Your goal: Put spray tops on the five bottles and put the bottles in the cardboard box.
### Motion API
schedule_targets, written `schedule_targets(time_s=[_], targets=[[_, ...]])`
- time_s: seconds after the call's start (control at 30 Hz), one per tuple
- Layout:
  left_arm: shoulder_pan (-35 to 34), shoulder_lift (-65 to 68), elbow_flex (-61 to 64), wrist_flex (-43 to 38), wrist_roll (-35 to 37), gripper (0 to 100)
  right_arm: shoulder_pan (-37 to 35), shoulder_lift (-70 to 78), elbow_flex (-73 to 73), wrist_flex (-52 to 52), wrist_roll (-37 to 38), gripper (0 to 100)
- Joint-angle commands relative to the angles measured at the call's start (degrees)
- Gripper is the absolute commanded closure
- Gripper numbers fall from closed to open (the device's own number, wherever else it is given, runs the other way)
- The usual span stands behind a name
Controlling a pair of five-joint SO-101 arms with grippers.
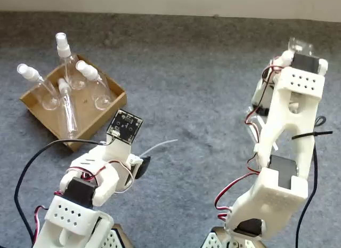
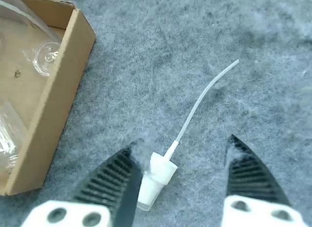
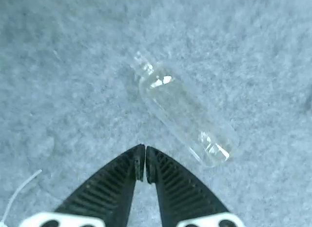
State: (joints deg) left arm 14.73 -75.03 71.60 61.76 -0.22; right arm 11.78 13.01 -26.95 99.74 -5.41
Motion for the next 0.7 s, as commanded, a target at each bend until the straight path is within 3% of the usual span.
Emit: schedule_targets(time_s=[0.0, 0.13, 0.3, 0.67], targets=[[3.3, -0.1, -5.7, 2.1, 0.0, 80, -1.5, -8.1, -3.6, 1.5, 0.7, 99.1], [6.5, -0.1, -7.1, 3.7, 0.0, 80, -3.6, -14.2, 0.2, 1.5, 0.7, 99.1], [5.8, 0.0, -5.9, 4.9, -1.3, 80, -4.8, -19.7, 6.6, 1.5, 0.7, 99.1], [-13.7, 0.0, -2.3, 12.7, -28.5, 80, -4.7, -26.3, 18.0, 0.2, 0.7, 99.1]])
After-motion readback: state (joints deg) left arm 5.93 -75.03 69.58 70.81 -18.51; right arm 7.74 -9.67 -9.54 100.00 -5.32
